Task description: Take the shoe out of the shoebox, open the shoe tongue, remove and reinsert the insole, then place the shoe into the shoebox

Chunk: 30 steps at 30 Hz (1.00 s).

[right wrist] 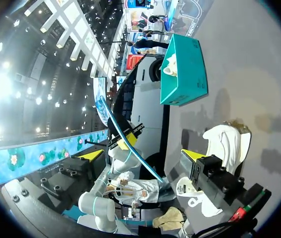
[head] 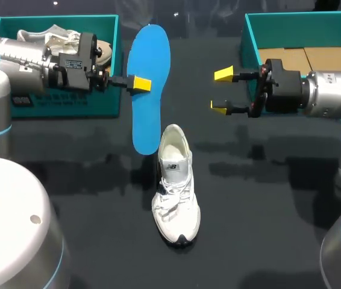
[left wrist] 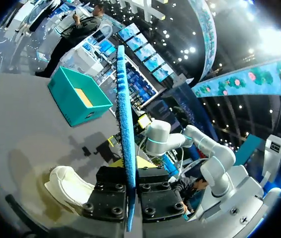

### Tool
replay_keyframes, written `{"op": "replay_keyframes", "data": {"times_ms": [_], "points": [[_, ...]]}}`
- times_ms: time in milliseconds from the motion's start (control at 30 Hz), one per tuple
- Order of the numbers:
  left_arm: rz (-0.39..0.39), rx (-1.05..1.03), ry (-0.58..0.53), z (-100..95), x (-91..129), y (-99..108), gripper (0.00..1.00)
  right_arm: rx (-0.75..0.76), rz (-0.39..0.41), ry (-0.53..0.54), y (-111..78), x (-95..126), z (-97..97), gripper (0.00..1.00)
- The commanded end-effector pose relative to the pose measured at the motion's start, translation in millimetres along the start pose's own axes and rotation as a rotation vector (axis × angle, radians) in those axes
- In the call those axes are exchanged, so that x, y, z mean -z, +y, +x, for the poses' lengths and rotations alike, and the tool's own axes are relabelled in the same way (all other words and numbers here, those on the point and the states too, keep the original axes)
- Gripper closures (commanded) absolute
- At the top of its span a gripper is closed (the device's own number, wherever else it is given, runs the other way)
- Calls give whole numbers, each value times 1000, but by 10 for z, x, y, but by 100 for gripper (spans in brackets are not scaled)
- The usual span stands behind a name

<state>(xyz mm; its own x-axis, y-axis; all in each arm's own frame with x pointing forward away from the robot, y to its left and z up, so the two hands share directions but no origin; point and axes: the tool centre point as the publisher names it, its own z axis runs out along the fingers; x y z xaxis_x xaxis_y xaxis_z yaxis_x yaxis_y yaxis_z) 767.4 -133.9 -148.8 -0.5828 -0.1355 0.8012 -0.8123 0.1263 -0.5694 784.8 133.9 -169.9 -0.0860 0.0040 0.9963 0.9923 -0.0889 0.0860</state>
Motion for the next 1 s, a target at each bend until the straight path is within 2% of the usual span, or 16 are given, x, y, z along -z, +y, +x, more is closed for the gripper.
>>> {"op": "replay_keyframes", "data": {"times_ms": [33,333,800,1000], "points": [[-3,212,-24,-108,-124,-8,100,-1,-1,-2,-8,-3,-2,0],[5,443,9,-296,-186,59,100,-1,-1,-2,-8,-3,-2,0],[60,519,23,-431,-387,92,100,-1,-1,-2,-8,-3,-2,0],[61,578,50,-465,-479,81,100,-1,-1,-2,-8,-3,-2,0]]}}
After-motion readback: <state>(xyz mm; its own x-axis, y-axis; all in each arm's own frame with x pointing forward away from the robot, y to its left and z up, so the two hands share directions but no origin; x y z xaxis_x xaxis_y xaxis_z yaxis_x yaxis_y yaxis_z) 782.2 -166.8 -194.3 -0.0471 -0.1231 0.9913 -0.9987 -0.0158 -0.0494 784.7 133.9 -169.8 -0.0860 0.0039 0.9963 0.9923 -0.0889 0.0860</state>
